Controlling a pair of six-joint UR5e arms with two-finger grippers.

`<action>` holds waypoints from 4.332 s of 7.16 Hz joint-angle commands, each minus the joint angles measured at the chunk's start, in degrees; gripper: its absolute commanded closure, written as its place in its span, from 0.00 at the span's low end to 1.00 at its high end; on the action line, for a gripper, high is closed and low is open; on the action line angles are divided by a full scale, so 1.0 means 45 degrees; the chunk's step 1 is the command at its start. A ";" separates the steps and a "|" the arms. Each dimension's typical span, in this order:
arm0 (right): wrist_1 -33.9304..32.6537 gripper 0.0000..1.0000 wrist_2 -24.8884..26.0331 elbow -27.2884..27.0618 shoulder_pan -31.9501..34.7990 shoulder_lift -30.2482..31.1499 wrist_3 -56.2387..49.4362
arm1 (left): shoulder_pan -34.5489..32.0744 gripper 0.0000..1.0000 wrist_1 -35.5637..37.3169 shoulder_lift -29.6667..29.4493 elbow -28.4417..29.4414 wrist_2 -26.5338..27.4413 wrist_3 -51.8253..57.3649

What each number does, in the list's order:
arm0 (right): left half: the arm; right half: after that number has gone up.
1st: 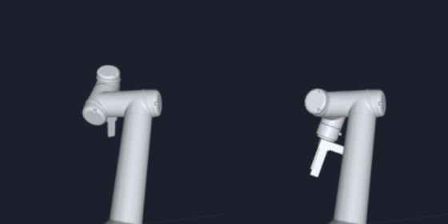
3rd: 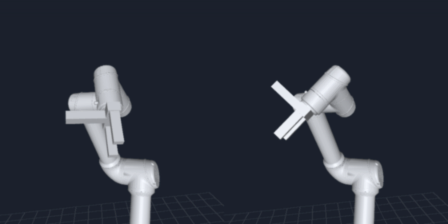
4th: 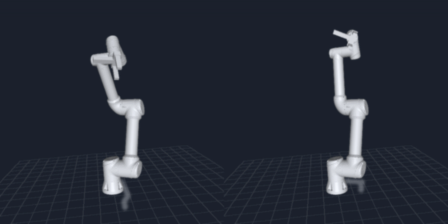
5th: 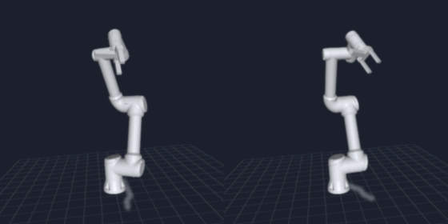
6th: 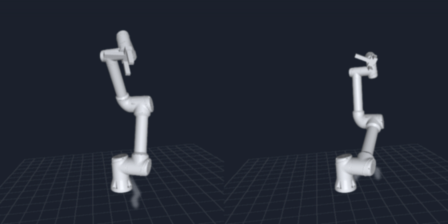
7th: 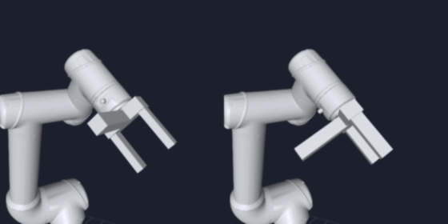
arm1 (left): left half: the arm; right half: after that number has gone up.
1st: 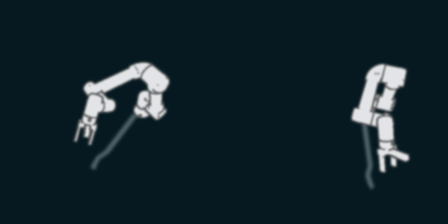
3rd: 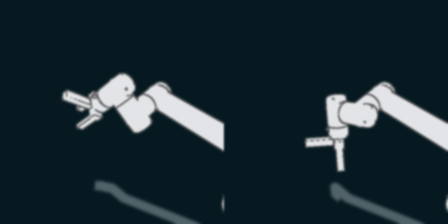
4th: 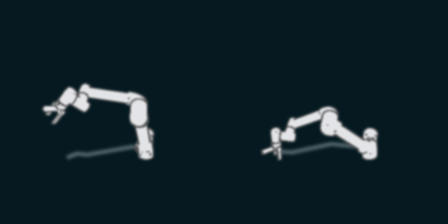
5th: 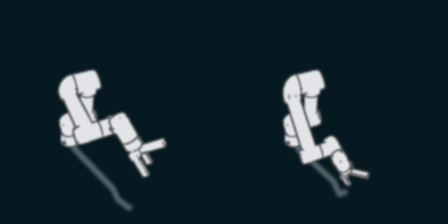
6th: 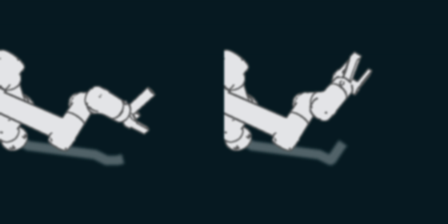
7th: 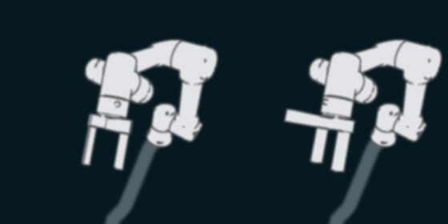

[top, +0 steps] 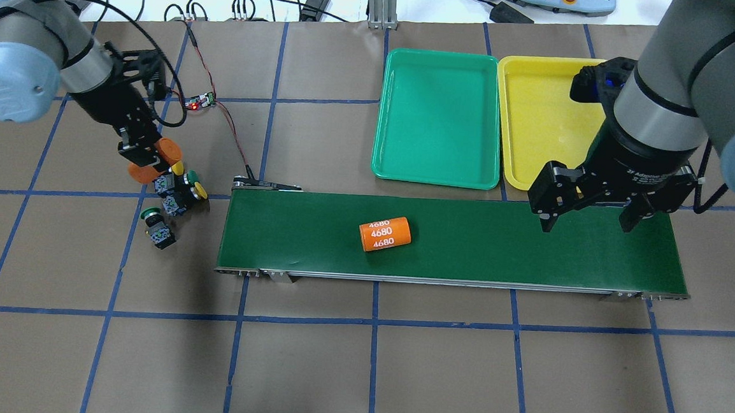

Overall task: Sort buttons by color to trays
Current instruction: 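Place the second orange cylinder on the conveyor belt and release, then grasp a green-capped button switch from the pile with the left gripper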

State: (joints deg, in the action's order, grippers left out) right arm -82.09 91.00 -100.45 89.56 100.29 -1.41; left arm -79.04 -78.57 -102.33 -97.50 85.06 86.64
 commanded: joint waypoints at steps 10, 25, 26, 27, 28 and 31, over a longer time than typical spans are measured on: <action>0.0021 0.00 0.0011 -0.0022 -0.0001 -0.0002 0.0000 | -0.5093 0.00 0.3164 0.0665 -0.2903 0.2718 -0.4431; 0.0060 0.00 0.0011 -0.0022 -0.0001 -0.0002 -0.0019 | 0.2056 0.08 0.5518 -0.0968 -0.4504 0.1235 -1.6892; 0.0060 0.00 0.0011 -0.0022 -0.0001 -0.0002 -0.0019 | 0.2056 0.11 0.5951 -0.1203 -0.4504 0.1215 -1.6852; 0.0060 0.00 0.0011 -0.0022 -0.0001 -0.0002 -0.0019 | 0.2056 0.48 0.5956 -0.1225 -0.4504 0.1350 -1.6658; 0.0079 0.00 0.0011 -0.0022 -0.0001 -0.0002 -0.0019 | 0.1979 0.95 0.5936 -0.1187 -0.4466 0.1758 -1.6444; 0.0079 0.00 0.0011 -0.0022 -0.0001 -0.0002 -0.0019 | 0.1919 1.00 0.5625 -0.0408 -0.4271 0.1899 -1.6247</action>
State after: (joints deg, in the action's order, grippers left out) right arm -81.74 91.05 -100.55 89.56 100.29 -1.49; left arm -70.44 -52.62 -105.65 -117.11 93.59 13.15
